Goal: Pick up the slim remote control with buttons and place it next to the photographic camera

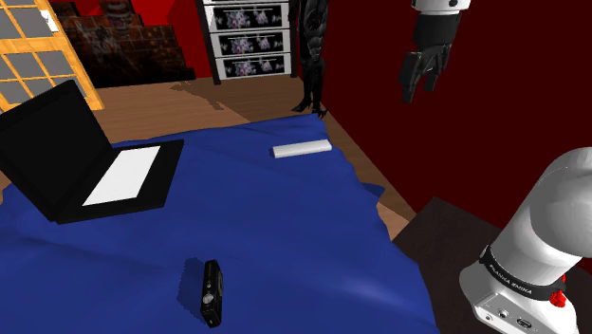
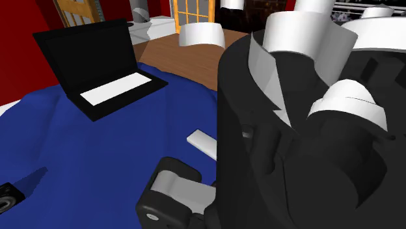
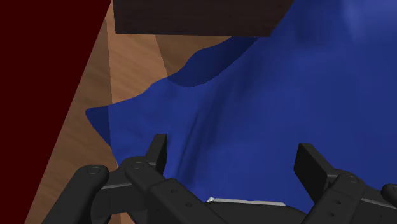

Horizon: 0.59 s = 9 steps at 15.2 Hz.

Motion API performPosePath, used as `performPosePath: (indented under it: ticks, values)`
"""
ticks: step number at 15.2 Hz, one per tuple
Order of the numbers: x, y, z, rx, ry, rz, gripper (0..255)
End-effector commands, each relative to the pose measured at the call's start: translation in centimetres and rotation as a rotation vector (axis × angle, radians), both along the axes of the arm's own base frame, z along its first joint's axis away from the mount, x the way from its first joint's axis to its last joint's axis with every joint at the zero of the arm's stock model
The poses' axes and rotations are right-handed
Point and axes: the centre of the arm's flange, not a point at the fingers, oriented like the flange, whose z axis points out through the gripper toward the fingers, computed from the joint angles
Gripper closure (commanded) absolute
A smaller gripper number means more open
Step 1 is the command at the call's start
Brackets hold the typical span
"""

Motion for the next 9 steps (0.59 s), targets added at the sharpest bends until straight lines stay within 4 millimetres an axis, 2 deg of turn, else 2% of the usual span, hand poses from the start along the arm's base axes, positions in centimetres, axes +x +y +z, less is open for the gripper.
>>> performPosePath:
  ticks: [1, 9]
  values:
    - [0.0, 0.0, 0.0, 0.0, 0.0, 0.0, 0]
    - [8.9, -1.4, -5.5, 0.013, 0.007, 0.241, 0]
